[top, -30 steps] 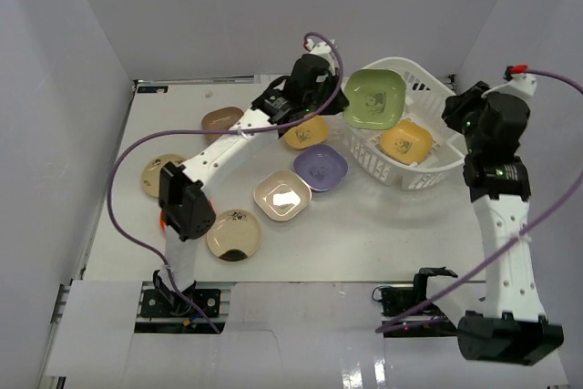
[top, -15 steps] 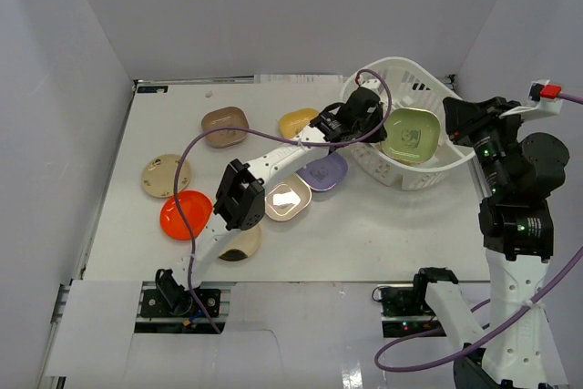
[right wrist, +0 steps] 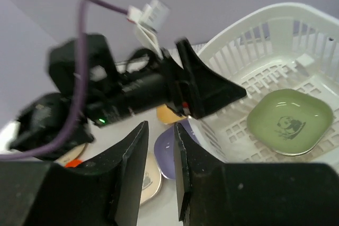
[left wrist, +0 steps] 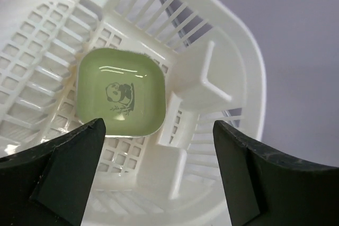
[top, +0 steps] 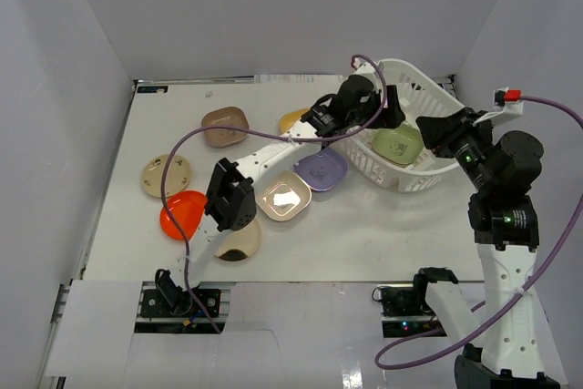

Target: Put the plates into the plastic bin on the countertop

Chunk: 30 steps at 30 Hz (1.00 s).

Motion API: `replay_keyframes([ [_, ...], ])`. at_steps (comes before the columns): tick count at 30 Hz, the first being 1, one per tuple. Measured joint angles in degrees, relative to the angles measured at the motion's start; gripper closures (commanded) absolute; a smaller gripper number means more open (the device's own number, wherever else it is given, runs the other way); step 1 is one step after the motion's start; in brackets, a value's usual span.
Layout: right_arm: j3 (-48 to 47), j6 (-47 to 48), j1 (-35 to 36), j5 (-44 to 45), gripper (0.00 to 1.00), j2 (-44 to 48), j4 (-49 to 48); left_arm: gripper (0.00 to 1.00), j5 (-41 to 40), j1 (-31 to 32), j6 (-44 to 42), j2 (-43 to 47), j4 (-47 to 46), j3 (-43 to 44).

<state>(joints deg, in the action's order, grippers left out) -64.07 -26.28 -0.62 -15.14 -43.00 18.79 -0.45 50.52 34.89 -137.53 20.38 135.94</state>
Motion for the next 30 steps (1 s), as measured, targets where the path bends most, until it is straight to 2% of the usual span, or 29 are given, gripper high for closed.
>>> replay_keyframes([
  [4,3.2,0.5,1.5,-5.3,0.66,-0.7,-0.1,0.09,-1.4,-1.0,-3.3,13.4,-1.3,-10.0],
  [6,4.8,1.1,5.4,-6.1,0.62,-1.8,-0.3,0.14,-4.1,-1.5,-5.4,24.2,-3.1,-21.0],
  [10,8.2,2.3,21.4,-1.6,0.59,-5.1,-0.6,0.22,-11.0,-2.7,-7.7,48.1,-4.0,-43.7],
  [13,11.6,2.7,36.3,5.8,0.46,-9.2,-2.1,0.26,-15.9,-5.0,-6.2,62.2,-2.1,-58.5],
  [14,12.6,2.6,39.8,8.3,0.38,-11.0,-2.8,0.26,-16.8,-6.2,-5.3,65.7,-1.2,-62.8],
  [16,14.5,2.4,45.4,13.7,0.31,-15.3,-4.1,0.25,-17.4,-11.1,-2.7,70.9,-0.1,-72.6],
  [17,15.0,2.5,47.8,16.9,0.26,-18.0,-4.4,0.24,-17.3,-14.4,-1.4,72.5,0.7,-77.3],
  [21,15.1,2.2,54.7,25.9,0.25,-29.3,-5.7,0.20,-16.5,-26.6,3.1,71.6,3.1,-88.4],
  [24,15.3,0.7,57.3,30.6,0.24,-34.5,-5.8,0.17,-16.0,-31.8,6.0,70.1,3.1,-90.5],
  [25,15.5,-0.1,57.5,32.2,0.23,-35.5,-6.2,0.14,-16.0,-32.9,6.8,69.5,2.5,-90.5],
  [30,16.3,-3.9,57.5,37.9,0.26,-39.4,-8.8,0.11,-15.1,-38.1,9.6,65.6,-2.3,-90.0],
])
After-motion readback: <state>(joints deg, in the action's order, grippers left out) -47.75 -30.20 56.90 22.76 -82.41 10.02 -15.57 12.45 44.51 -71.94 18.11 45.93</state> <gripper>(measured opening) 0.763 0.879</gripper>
